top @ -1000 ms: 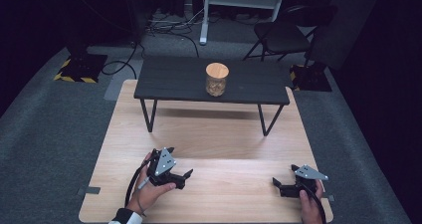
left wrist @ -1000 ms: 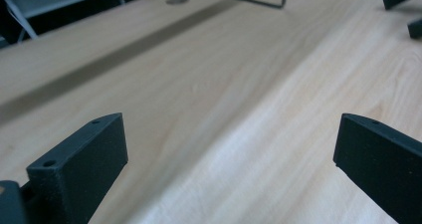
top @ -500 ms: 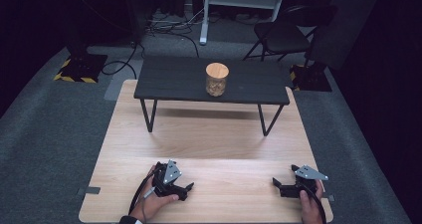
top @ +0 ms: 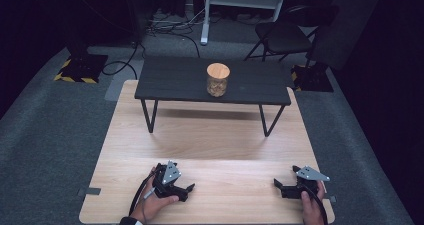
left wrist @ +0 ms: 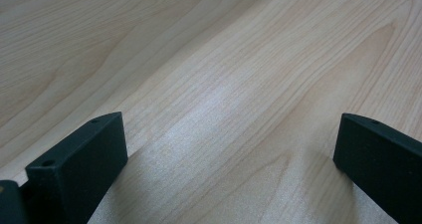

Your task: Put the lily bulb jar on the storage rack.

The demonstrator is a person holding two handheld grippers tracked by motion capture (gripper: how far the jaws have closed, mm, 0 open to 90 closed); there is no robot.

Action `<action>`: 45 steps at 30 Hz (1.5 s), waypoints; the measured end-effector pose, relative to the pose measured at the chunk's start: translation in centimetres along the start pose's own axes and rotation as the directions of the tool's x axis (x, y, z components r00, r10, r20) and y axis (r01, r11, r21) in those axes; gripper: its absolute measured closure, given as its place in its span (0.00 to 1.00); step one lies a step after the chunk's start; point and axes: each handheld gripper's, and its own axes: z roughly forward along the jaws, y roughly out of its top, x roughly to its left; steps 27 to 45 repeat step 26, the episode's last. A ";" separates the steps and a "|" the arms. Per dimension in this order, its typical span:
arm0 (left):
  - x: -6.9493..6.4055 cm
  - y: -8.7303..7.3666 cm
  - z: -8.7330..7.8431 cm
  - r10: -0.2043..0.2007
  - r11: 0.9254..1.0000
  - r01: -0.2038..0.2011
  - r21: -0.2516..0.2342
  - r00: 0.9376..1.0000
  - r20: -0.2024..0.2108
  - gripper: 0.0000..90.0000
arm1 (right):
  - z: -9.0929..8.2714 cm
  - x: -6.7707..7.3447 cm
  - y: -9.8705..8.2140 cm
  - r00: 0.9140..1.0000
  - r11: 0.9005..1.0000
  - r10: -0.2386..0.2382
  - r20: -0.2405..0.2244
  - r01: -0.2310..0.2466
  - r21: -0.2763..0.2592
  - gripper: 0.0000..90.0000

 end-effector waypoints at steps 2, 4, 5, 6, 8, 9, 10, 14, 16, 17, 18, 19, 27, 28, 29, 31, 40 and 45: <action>0.0 0.0 0.0 0.001 1.000 -0.001 0.001 1.000 0.000 0.00 | 0.0 0.0 0.0 1.000 1.000 0.000 0.000 0.000 0.000 0.00; 0.0 0.0 0.0 0.001 1.000 -0.001 0.001 1.000 0.000 0.00 | 0.0 0.0 0.0 1.000 1.000 0.000 0.000 0.000 0.000 0.00; 0.0 0.0 0.0 0.001 1.000 -0.001 0.001 1.000 0.000 0.00 | 0.0 0.0 0.0 1.000 1.000 0.000 0.000 0.000 0.000 0.00; 0.0 0.0 0.0 0.001 1.000 -0.001 0.001 1.000 0.000 0.00 | 0.0 0.0 0.0 1.000 1.000 0.000 0.000 0.000 0.000 0.00; 0.0 0.0 0.0 0.001 1.000 -0.001 0.000 1.000 0.000 0.00 | 0.0 0.0 0.0 1.000 1.000 0.000 0.000 0.000 0.000 0.00; 0.0 0.0 0.0 0.001 1.000 -0.001 0.000 1.000 0.000 0.00 | 0.0 0.0 0.0 1.000 1.000 0.000 0.000 0.000 0.000 0.00; 0.0 0.0 0.0 0.001 1.000 -0.001 0.000 1.000 0.000 0.00 | 0.0 0.0 0.0 1.000 1.000 0.000 0.000 0.000 0.000 0.00; 0.0 0.0 0.0 0.001 1.000 -0.001 0.000 1.000 0.000 0.00 | 0.0 0.0 0.0 1.000 1.000 0.000 0.000 0.000 0.000 0.00; 0.0 0.0 0.0 0.001 1.000 -0.001 0.000 1.000 0.000 0.00 | 0.0 0.0 0.0 1.000 1.000 0.000 0.000 0.000 0.000 0.00; 0.0 0.0 0.0 0.001 1.000 -0.001 0.000 1.000 0.000 0.00 | 0.0 0.0 0.0 1.000 1.000 0.000 0.000 0.000 0.000 0.00; 0.0 0.0 0.0 0.001 1.000 -0.001 0.000 1.000 0.000 0.00 | 0.0 0.0 0.0 1.000 1.000 0.000 0.000 0.000 0.000 0.00; 0.0 0.0 0.0 0.001 1.000 -0.001 0.000 1.000 0.000 0.00 | 0.0 0.0 0.0 1.000 1.000 0.000 0.000 0.000 0.000 0.00; 0.1 0.0 0.0 -0.004 1.000 0.004 -0.003 1.000 0.004 0.01 | 0.0 0.0 0.0 1.000 1.000 0.000 0.000 0.000 0.000 0.00; 0.1 0.0 0.0 -0.004 1.000 0.004 -0.003 1.000 0.004 0.01 | 0.0 0.0 0.0 1.000 1.000 0.000 0.000 0.000 0.000 0.00; 0.1 0.0 0.0 -0.004 1.000 0.004 -0.003 1.000 0.004 0.01 | 0.0 0.0 0.0 1.000 1.000 0.000 0.000 0.000 0.000 0.00; 0.1 0.0 0.0 -0.004 1.000 0.004 -0.003 1.000 0.004 0.01 | 0.0 0.0 0.0 1.000 1.000 0.000 0.000 0.000 0.000 0.00; 0.1 0.0 0.0 -0.004 1.000 0.004 -0.003 1.000 0.004 0.01 | 0.0 0.0 0.0 1.000 1.000 0.000 0.000 0.000 0.000 0.00; 0.1 0.0 0.0 -0.004 1.000 0.004 -0.003 1.000 0.004 0.01 | 0.0 0.0 0.0 1.000 1.000 0.000 0.000 0.000 0.000 0.00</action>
